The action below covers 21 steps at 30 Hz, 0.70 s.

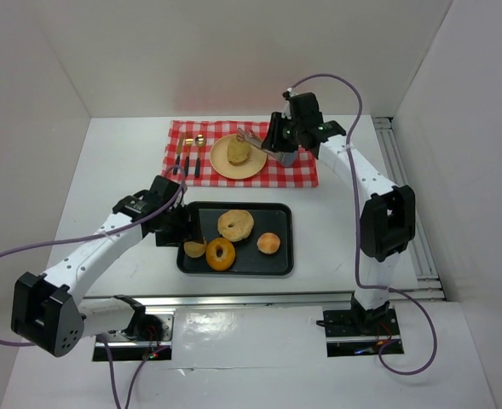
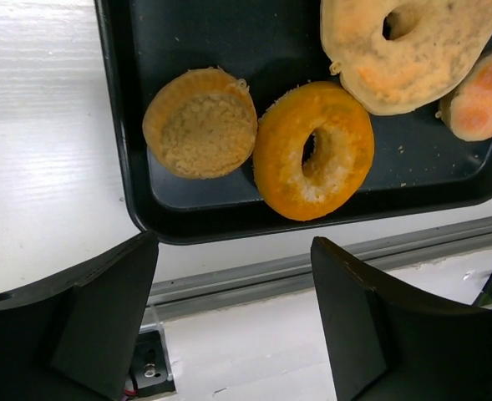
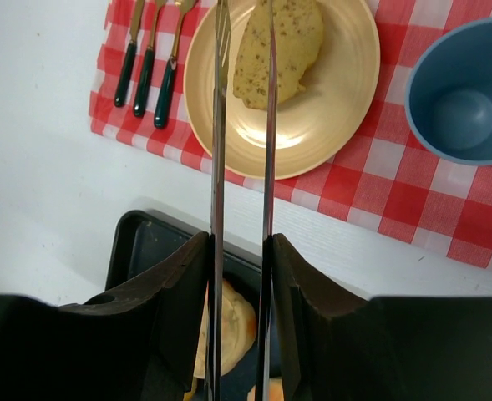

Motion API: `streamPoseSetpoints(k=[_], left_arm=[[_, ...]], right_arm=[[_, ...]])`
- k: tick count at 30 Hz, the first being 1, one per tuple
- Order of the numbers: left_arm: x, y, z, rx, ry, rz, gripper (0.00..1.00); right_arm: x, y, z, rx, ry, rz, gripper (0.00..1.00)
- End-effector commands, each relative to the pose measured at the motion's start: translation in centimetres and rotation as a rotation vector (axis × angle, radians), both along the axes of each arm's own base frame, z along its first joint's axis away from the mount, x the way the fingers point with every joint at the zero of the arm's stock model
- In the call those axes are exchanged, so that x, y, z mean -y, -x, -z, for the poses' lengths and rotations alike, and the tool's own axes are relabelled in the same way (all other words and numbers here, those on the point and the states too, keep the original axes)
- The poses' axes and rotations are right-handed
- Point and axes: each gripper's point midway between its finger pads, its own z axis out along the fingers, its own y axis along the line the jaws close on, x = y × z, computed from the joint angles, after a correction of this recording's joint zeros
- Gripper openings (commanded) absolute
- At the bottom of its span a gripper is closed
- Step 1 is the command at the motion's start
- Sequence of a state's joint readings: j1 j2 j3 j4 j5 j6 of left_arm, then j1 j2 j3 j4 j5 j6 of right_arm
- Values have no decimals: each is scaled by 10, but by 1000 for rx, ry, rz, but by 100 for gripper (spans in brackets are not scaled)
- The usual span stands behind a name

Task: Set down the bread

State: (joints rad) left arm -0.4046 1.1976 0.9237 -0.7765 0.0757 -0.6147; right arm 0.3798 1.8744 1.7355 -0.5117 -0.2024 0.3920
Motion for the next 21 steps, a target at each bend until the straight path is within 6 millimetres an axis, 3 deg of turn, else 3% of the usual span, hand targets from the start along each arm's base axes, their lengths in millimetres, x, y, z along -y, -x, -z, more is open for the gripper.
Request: streamPoseSetpoints(k=[1, 3, 7, 9, 12, 15, 18, 21], left_arm=[[8, 2, 5, -14, 23, -13, 86], [9, 10, 5, -14, 42, -19, 86], [5, 10, -7, 44, 63, -67, 86], [-4, 11, -18, 82, 46, -114, 88], [-19, 5, -31, 130, -8, -178, 88], [-29, 2, -41, 144, -54, -227, 89], [-43, 0, -49, 140, -92, -283, 89], [-55, -3, -59, 164, -90, -354, 89]], right_arm=[[3, 3, -85, 189, -49, 1, 42], [5, 17, -105, 224, -58, 1, 42], [14, 37, -114, 227, -51, -3, 42], [9, 51, -107, 210, -26, -39, 42], [-11, 86, -87, 147, 15, -156, 42], [-38, 134, -45, 25, 63, -298, 42], [-46, 178, -20, -69, 108, -392, 42], [-46, 206, -8, -130, 120, -459, 42]])
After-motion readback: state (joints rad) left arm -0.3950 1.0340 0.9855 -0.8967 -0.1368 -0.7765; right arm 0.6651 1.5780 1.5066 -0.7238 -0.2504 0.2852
